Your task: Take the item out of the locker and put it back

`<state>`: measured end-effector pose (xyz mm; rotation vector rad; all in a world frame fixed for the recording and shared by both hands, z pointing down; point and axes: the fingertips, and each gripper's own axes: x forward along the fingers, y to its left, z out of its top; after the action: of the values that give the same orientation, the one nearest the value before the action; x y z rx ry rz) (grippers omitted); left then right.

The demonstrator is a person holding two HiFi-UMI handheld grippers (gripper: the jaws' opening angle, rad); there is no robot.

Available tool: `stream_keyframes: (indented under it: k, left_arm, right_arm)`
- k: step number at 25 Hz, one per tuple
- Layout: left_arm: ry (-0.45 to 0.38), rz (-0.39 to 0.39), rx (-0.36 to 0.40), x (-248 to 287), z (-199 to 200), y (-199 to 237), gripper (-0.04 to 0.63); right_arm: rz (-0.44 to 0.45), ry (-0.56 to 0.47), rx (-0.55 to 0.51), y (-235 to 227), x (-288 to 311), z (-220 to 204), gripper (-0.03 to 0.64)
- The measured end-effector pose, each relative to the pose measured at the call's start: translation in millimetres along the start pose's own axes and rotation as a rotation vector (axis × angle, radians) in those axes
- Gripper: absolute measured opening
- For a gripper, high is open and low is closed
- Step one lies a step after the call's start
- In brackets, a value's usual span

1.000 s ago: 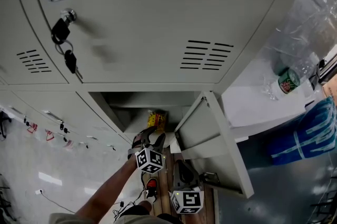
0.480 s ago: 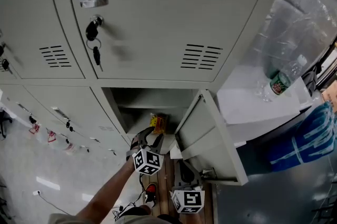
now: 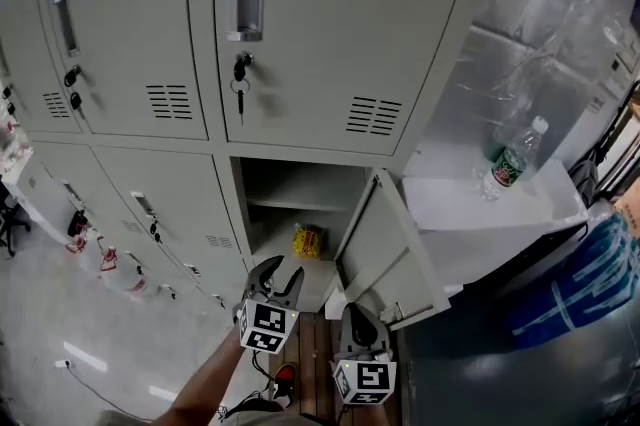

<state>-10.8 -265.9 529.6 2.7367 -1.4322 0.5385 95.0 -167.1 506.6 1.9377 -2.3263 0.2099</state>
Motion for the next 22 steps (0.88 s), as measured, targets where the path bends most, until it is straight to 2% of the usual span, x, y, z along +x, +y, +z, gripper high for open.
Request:
stream_keyframes:
  k: [8,14,22]
  left_arm:
    - [-0.078,0.044,-0.087,-97,23,-27,0.166]
    - [-0.085,0.092,-0.131,-159,13,-49,0.129]
    - [-0.068,0.147,-0.157,-211,-11,-80,0.064]
  right_arm:
    - [0.038,-0.060,-0.035,14,-48,17,0.017]
    - [0.086,-0.076,-0.047,28,-83,17,0.017]
    - [0.143,-0.082,-0.054,44,-119,4,0.017]
